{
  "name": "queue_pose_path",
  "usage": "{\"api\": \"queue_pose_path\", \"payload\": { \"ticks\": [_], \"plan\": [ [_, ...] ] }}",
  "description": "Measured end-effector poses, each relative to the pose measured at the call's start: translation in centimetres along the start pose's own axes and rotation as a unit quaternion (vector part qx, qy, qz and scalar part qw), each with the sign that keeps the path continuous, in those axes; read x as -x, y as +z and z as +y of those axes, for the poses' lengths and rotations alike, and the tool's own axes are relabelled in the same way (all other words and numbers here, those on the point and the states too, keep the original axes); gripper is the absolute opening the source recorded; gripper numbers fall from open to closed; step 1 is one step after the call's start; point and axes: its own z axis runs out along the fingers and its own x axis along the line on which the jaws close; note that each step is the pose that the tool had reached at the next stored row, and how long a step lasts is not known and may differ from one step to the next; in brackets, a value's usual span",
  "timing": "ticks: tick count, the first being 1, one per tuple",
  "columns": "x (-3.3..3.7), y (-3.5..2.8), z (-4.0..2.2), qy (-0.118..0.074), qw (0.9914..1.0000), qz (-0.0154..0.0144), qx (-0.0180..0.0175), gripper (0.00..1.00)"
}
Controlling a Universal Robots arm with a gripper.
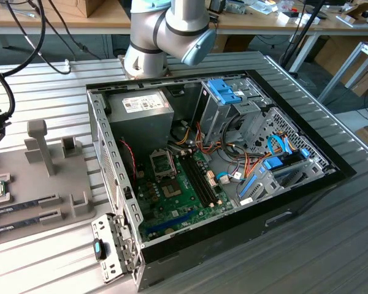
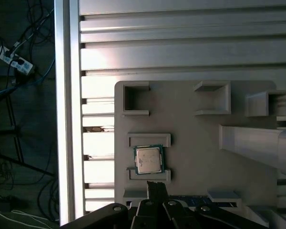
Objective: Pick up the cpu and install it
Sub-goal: 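Pick up the cpu and move it towards the insertion slot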
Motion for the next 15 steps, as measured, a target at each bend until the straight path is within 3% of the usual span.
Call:
{"api": "queue_pose_path", "payload": {
  "ticks": [8,10,15],
  "plan": [
    [-0.07,0.46,1.08,0.001,1.0,0.0001,0.0,0.11],
    [-0.13,0.81,1.42,0.001,1.0,0.0001,0.0,0.11],
    [-0.21,2.12,1.55,0.001,1.0,0.0001,0.0,0.11]
  ]
}}
